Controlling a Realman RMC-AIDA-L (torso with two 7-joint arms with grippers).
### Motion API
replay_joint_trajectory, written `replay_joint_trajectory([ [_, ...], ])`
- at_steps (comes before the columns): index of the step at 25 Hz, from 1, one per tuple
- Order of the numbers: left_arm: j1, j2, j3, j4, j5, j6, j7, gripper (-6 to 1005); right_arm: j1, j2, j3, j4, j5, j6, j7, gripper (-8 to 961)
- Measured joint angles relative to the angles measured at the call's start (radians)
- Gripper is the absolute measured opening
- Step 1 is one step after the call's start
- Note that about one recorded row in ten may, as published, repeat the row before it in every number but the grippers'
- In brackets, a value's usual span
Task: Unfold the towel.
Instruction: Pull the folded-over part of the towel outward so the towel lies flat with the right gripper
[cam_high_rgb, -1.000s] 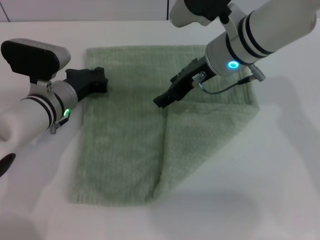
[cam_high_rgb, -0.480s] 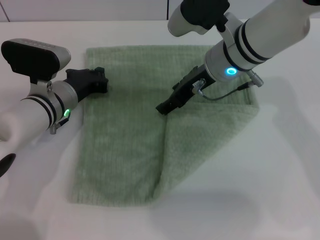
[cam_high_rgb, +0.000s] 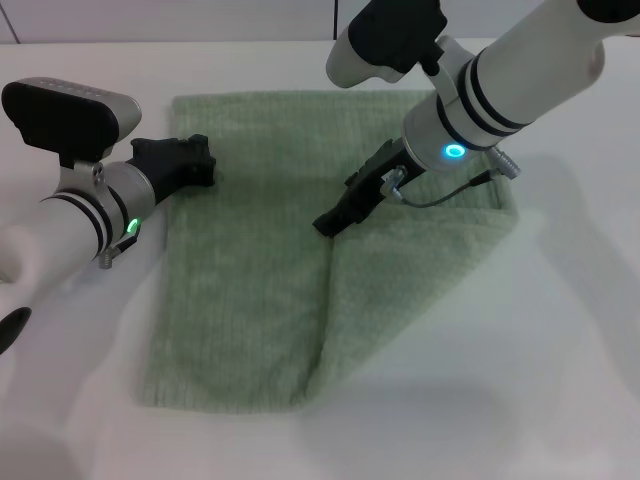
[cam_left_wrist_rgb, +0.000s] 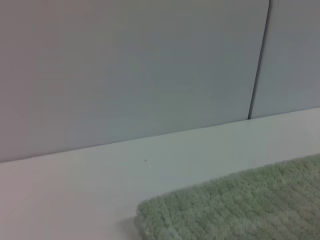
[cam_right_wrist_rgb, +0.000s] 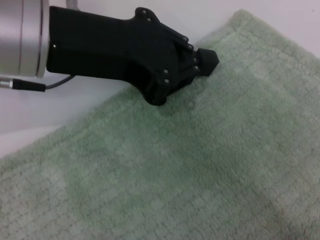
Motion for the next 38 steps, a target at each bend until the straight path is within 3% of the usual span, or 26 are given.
replay_joint_trajectory([
  [18, 0.000, 0.000, 0.000, -0.002, 0.000, 0.000, 0.000, -1, 0.011, 0.000, -0.002, 0.023, 0.000, 0.007, 0.000, 768],
  [24, 0.000, 0.001, 0.000, -0.005, 0.000, 0.000, 0.000, -1, 0.019, -0.001, -0.002, 0.035, -0.005, 0.008, 0.006, 599],
  [29, 0.000, 0.001, 0.000, -0.005, 0.000, 0.000, 0.000, -1, 0.022, -0.002, -0.002, 0.037, -0.008, 0.009, 0.008, 358],
  [38, 0.000, 0.002, -0.002, -0.004, 0.000, 0.000, 0.000, -1, 0.024, -0.005, -0.002, 0.033, -0.010, 0.022, 0.011, 296],
])
